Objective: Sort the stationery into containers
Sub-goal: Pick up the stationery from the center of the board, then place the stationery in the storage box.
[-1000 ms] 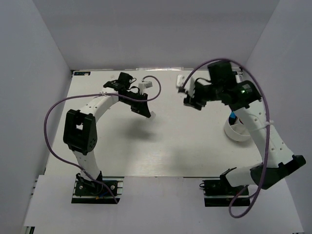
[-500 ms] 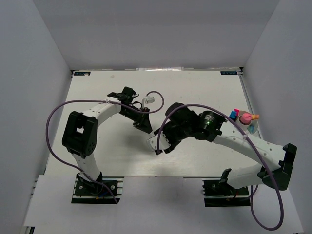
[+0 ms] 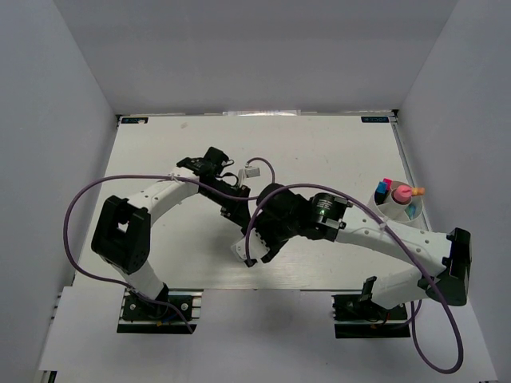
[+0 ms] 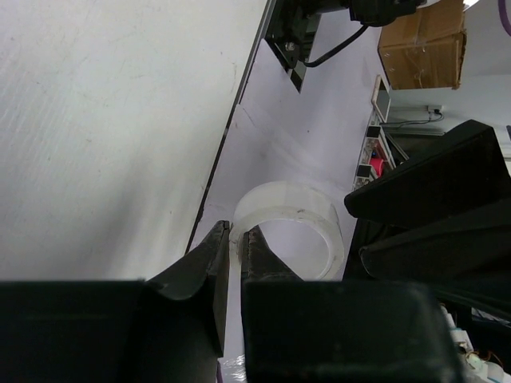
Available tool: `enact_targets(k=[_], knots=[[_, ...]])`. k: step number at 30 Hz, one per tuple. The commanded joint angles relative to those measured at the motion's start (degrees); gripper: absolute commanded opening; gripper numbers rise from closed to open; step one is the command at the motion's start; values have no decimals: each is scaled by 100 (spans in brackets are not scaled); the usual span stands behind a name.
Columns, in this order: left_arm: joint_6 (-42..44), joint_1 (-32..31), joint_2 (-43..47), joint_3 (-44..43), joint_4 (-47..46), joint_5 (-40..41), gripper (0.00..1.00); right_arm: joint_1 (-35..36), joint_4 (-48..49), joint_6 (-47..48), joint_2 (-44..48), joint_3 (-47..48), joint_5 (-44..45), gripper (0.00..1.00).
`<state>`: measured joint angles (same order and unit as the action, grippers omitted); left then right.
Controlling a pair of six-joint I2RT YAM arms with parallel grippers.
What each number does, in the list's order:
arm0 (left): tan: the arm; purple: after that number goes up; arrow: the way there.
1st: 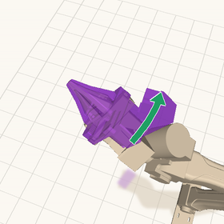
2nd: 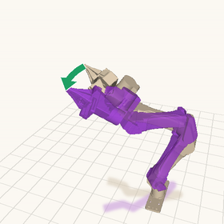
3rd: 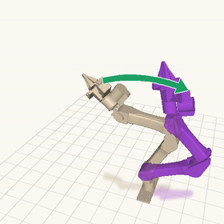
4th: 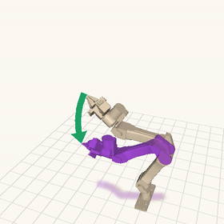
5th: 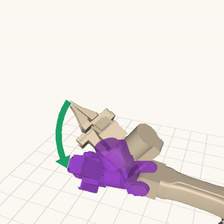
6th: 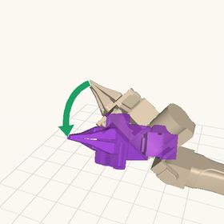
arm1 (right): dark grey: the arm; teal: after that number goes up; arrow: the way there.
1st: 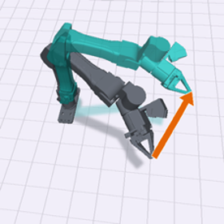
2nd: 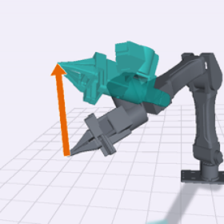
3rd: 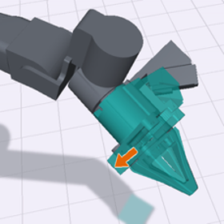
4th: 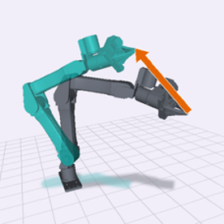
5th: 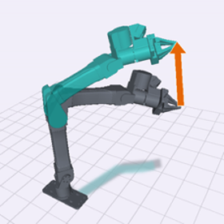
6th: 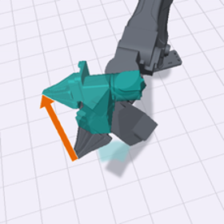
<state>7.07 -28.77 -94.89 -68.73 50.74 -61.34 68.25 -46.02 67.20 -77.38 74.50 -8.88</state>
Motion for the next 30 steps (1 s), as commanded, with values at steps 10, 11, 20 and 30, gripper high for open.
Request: enact_targets(k=[10, 11, 20, 30], knots=[[128, -181, 340, 35, -47, 87, 1, 48, 445, -146, -268, 82, 300, 56], [128, -181, 348, 44, -47, 87, 1, 40, 427, -154, -312, 82, 308, 55], [23, -181, 261, -18, -117, -53, 0, 31, 410, 21, -365, -49, 352, 39], [-13, -181, 278, 0, -205, -405, 33, 39, 313, -84, -383, -120, 405, 15]])
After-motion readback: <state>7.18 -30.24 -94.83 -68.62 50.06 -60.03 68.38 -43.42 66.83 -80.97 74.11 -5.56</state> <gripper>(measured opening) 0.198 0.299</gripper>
